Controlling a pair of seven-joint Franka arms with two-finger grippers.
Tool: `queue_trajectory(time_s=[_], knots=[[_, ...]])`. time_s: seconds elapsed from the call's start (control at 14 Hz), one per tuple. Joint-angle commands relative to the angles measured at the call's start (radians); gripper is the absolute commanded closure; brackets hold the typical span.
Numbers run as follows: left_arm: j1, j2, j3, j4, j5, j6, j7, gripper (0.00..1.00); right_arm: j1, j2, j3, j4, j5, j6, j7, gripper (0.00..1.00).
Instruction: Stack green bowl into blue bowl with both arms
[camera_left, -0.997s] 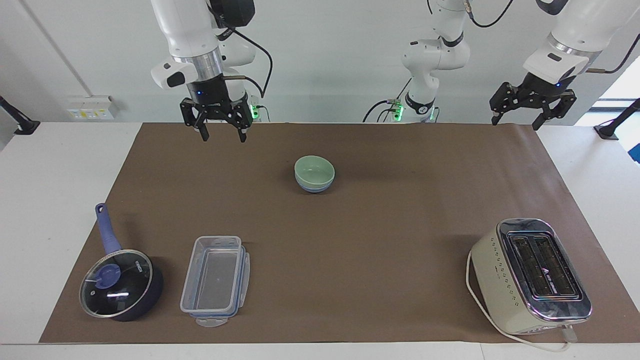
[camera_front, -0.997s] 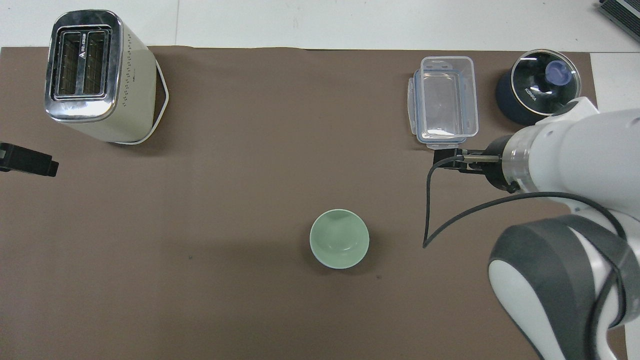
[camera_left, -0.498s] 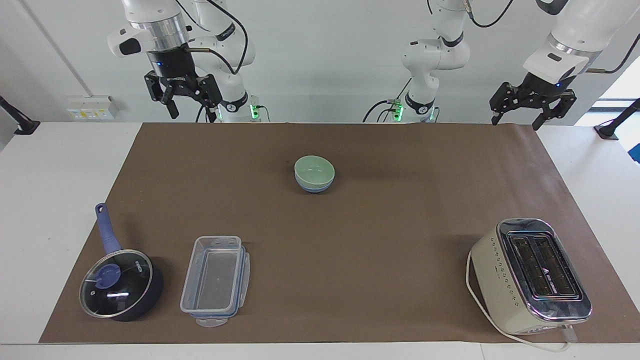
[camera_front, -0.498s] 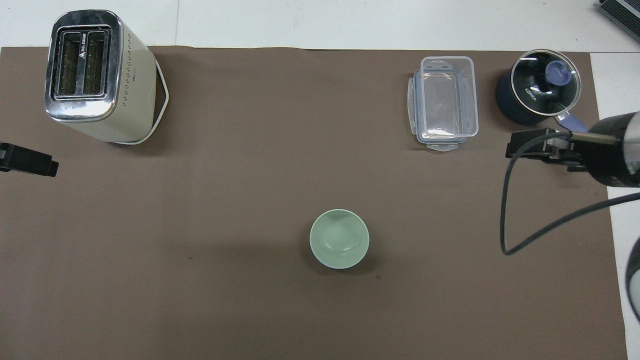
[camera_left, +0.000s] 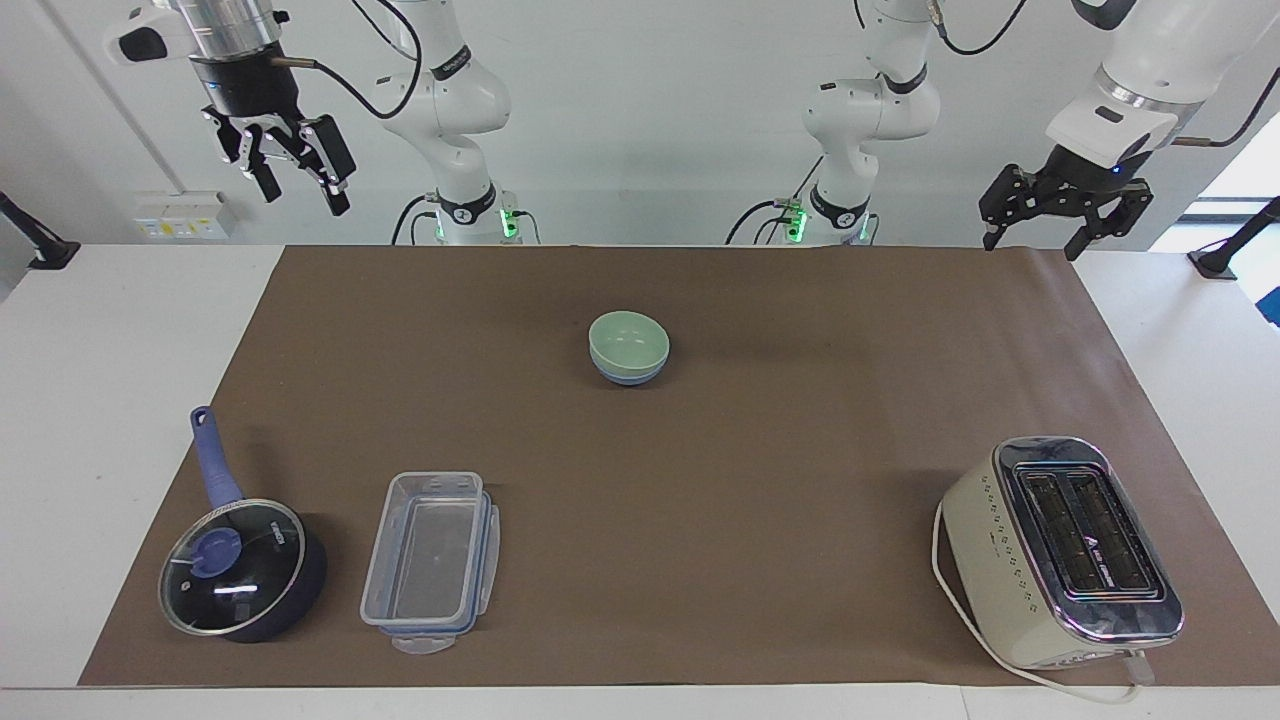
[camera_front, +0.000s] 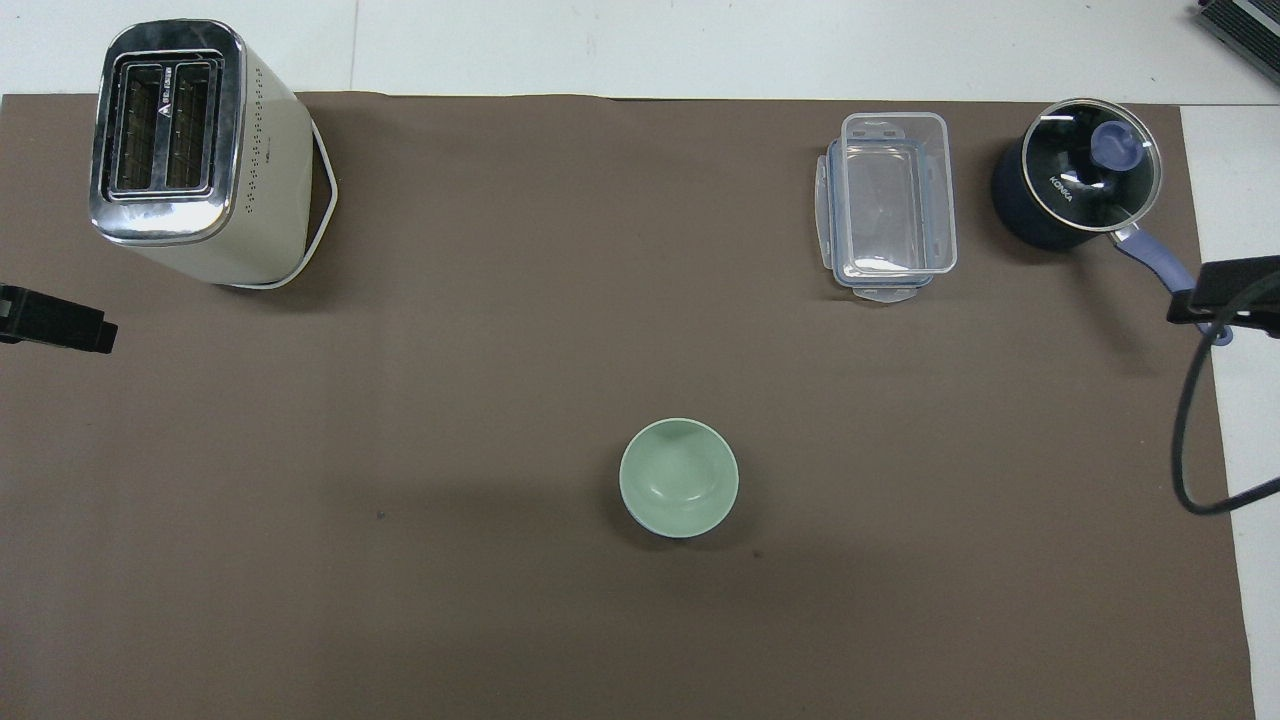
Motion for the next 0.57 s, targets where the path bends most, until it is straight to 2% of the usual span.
queue_trajectory(time_s=[0.0,0.14,0.5], knots=[[0.007,-0.005,-0.006,0.007,0.019,-0.017,-0.007,0.00,-0.007,0.002,0.004,-0.009,-0.051,-0.046,-0.106,0.00],[0.007,-0.005,-0.006,0.007,0.019,-0.017,-0.007,0.00,-0.001,0.017,0.004,-0.029,-0.059,-0.043,-0.165,0.00],[0.007,-0.005,-0.006,0.007,0.019,-0.017,-0.007,0.00,-0.006,0.026,0.004,-0.048,-0.044,-0.006,-0.171,0.00]])
